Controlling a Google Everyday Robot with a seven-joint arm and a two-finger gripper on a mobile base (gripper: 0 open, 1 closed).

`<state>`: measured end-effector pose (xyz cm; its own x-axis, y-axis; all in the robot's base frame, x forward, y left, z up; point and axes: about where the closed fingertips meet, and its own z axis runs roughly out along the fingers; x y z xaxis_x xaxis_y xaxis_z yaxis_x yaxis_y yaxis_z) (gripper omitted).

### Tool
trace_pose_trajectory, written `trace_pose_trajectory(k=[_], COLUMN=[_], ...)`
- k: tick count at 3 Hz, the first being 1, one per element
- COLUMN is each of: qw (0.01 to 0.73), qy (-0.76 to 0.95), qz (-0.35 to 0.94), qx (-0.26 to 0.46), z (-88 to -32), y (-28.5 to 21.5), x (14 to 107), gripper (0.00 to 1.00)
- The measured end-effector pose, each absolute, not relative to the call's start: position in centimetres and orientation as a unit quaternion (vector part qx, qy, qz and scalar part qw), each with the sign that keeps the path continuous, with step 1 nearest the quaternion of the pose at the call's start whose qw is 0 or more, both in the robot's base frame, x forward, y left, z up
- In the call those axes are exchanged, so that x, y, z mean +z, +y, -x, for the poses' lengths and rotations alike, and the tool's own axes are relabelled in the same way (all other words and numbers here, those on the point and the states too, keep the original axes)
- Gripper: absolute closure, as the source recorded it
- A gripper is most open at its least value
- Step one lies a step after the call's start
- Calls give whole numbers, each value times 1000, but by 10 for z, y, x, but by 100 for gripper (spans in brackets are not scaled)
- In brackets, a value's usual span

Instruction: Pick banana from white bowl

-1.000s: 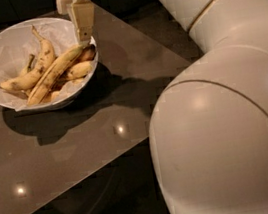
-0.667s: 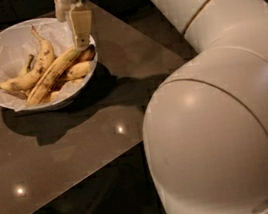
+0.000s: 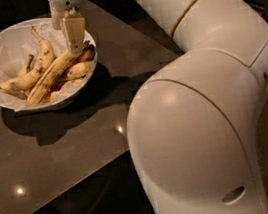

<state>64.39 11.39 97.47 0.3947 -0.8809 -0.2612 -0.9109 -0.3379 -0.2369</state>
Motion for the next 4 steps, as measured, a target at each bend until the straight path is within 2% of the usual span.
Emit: trace_pose_trajectory(k=[2, 4], qw=[155, 132], qy=[548, 567], qz=[820, 810], qx=[54, 74], z=[-648, -647], y=[132, 129], x=[956, 935], gripper=[32, 35])
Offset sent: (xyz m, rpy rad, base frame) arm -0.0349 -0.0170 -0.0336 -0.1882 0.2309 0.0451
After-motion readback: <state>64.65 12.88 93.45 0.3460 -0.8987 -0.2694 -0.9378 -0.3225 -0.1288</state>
